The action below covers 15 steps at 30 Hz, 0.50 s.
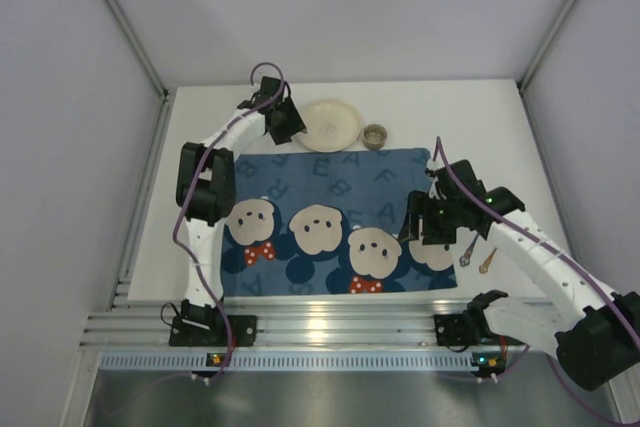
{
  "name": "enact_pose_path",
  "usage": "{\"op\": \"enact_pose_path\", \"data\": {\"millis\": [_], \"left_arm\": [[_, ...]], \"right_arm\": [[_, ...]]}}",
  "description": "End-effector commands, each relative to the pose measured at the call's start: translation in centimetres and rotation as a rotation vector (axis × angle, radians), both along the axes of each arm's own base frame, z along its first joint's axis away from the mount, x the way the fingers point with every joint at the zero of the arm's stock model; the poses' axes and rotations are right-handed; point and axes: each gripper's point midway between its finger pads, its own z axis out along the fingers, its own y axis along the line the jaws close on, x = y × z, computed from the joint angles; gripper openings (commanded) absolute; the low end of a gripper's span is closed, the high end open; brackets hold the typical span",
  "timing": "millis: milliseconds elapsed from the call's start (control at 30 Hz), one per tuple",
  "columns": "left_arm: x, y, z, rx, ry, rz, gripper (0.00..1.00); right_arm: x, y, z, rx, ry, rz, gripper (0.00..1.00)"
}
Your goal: Set the dinner table for one person
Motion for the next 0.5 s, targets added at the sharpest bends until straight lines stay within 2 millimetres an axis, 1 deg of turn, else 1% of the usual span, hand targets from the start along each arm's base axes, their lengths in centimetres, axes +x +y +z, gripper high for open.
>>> {"op": "enact_pose_path", "data": {"millis": [0, 67, 167, 300, 333, 467], "left_arm": [[1.0, 1.0, 2.5, 0.024, -0.06, 0.04, 0.57], [1.1, 1.0, 2.6, 0.023, -0.066, 0.035, 0.57], [1.4, 0.9, 2.2, 0.022, -0.066, 0.031, 0.57], [1.6, 0.4, 0.8, 0.003, -0.041, 0.032, 0.56], [1.7, 0.3, 0.1, 0.001, -0.03, 0.032, 0.55], [2.1, 0.1, -0.8, -0.012, -0.023, 0.04, 0.51]], "right_arm": [[0.3, -0.1, 1.0, -0.016, -0.031, -0.003, 0.67], [0.4, -0.2, 1.0, -0.026, -0.028, -0.004, 0.67], [0.7, -0.3, 0.8, -0.04, -0.025, 0.001, 0.66], [1.0, -0.3, 0.7, -0.055, -0.025, 0.014, 0.66], [1.1, -0.3, 0.8, -0.055, -0.028, 0.016, 0.66], [1.2, -0.4, 0.5, -0.071, -0.018, 0.024, 0.66]]}}
